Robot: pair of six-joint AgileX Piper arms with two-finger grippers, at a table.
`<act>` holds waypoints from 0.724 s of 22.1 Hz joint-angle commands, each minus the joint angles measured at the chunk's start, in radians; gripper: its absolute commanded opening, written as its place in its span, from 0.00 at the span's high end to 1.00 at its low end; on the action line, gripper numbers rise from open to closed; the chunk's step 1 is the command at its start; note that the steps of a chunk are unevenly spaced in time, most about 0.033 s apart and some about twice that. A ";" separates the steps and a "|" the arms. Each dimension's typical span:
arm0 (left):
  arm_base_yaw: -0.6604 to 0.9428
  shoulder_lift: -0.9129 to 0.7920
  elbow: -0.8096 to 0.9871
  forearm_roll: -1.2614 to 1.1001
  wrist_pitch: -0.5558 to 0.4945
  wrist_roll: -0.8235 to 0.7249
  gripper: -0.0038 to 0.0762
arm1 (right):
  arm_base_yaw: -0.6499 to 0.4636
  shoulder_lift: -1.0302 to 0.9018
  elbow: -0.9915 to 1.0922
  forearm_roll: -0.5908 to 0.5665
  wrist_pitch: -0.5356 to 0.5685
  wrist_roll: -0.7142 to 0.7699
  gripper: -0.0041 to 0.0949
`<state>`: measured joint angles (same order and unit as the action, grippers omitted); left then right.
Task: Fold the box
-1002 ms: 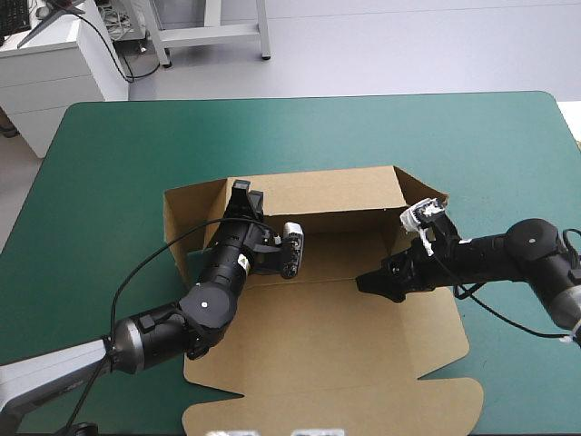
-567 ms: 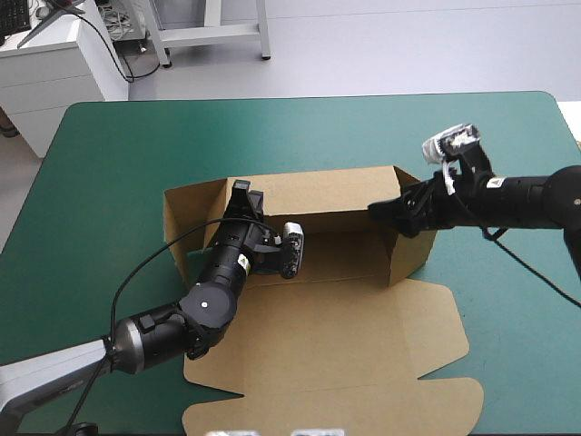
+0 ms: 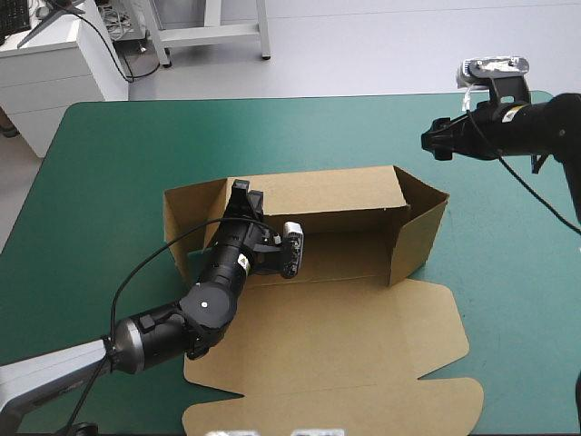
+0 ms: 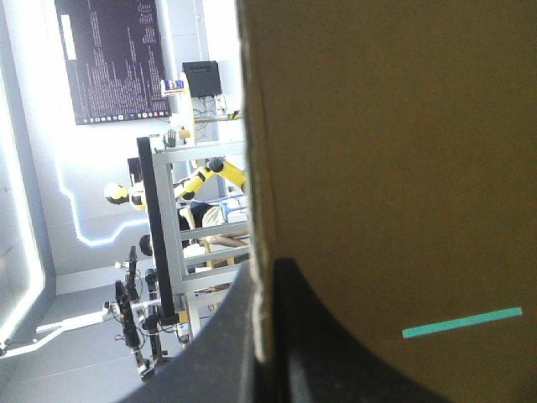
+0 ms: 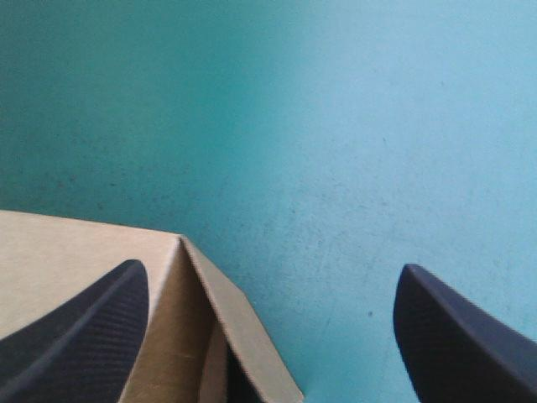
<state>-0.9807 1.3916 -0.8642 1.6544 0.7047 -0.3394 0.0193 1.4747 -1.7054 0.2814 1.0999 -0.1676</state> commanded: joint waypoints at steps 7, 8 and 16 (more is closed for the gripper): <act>-0.001 -0.026 -0.025 0.050 0.004 -0.005 0.96 | -0.100 0.284 -0.200 0.036 0.150 0.018 0.17; -0.001 -0.026 -0.025 0.050 0.004 -0.005 0.96 | -0.100 0.295 -0.196 0.045 0.150 0.016 0.17; -0.001 -0.026 -0.025 0.050 0.001 -0.005 0.96 | -0.100 0.259 -0.041 0.057 0.150 -0.080 0.17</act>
<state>-0.9807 1.3916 -0.8642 1.6544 0.6966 -0.3394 -0.0738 1.8125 -1.7804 0.3110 1.2401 -0.2052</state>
